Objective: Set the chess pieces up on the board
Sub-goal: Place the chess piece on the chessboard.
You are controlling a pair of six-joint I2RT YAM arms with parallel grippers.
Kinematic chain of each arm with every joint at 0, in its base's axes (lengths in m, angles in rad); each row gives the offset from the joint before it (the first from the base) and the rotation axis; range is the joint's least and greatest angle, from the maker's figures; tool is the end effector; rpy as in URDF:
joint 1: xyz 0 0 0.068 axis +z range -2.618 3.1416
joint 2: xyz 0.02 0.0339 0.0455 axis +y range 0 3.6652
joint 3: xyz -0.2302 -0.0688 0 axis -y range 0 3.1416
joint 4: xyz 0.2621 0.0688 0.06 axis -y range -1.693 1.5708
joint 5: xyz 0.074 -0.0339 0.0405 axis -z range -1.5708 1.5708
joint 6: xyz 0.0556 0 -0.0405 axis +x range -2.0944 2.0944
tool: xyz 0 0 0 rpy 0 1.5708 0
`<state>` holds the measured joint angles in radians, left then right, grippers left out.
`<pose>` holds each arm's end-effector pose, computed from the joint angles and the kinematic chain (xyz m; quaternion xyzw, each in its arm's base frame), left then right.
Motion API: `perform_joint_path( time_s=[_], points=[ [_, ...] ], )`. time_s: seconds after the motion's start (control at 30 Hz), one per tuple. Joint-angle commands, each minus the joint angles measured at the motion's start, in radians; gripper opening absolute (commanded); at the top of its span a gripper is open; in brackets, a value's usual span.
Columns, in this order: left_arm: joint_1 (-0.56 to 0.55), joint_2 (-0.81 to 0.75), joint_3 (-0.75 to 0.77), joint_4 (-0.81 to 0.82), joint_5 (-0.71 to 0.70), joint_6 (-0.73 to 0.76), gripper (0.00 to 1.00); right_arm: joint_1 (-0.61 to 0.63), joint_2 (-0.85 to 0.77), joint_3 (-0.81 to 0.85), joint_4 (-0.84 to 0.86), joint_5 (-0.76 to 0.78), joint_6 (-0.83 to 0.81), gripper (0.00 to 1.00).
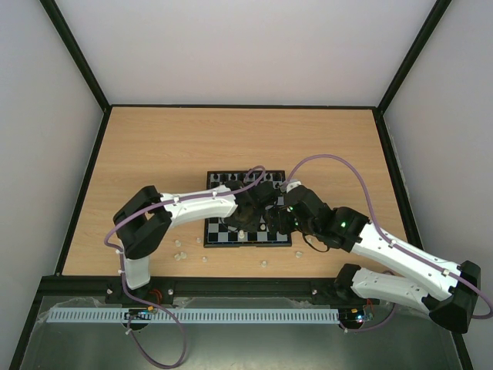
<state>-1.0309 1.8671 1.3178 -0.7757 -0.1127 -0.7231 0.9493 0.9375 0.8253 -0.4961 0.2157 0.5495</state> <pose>0.1974 -0.3172 0.1226 0.1451 0.9802 -0.0584 0.1212 0.1589 0.2014 0.2560 -0.1262 0.8736 0.2436 0.4019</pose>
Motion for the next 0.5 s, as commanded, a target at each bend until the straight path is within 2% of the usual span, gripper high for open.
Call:
perform_joint_path(
  time_s=[0.0, 0.2, 0.47],
  points=[
    [0.000, -0.010, 0.039, -0.047, -0.028, -0.005, 0.37, -0.003, -0.016, -0.012, -0.018, 0.002, -0.008, 0.89],
    [0.032, -0.107, 0.033, -0.129, -0.111, -0.049, 0.43, -0.003, -0.030, -0.015, -0.016, 0.002, -0.009, 0.89],
    [0.140, -0.309, -0.165, -0.130, -0.123, -0.111, 0.48, -0.003, -0.045, -0.015, -0.009, -0.020, -0.015, 0.89]
  ],
)
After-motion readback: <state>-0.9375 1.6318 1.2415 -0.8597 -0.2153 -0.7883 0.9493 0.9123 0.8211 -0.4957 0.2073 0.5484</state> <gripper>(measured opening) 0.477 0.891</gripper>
